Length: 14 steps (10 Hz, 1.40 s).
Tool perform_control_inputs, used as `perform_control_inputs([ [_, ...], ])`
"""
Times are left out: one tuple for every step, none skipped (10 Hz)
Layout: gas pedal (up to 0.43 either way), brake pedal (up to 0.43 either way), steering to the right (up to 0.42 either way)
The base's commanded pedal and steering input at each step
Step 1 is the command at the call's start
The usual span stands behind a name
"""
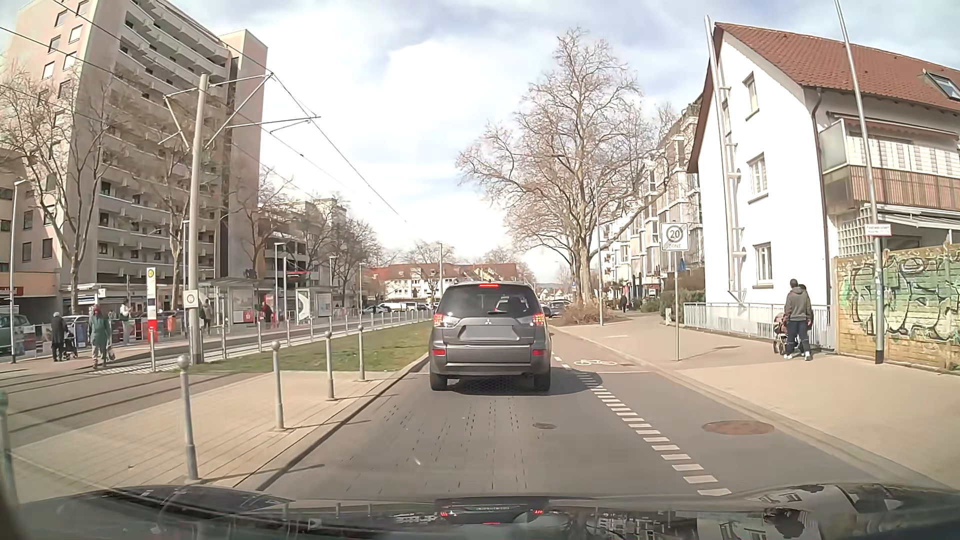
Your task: Follow the waypoints while adhering to traffic rules and regulations
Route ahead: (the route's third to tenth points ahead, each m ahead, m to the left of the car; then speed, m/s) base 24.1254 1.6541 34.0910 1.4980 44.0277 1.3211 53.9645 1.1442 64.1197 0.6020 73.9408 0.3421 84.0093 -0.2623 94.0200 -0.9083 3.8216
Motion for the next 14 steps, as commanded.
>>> perform_control_inputs([
  [0.000,0.000,0.010],
  [0.000,0.000,0.013],
  [0.000,0.000,0.014],
  [0.000,0.000,0.015],
  [0.000,0.000,0.016],
  [0.000,0.000,0.016],
  [0.000,0.000,0.016],
  [0.000,0.000,0.015],
  [0.000,0.000,0.010],
  [0.000,0.000,0.006],
  [0.000,0.000,0.005],
  [0.000,0.000,0.003],
  [0.000,0.000,0.000],
  [0.000,0.000,-0.007],
])
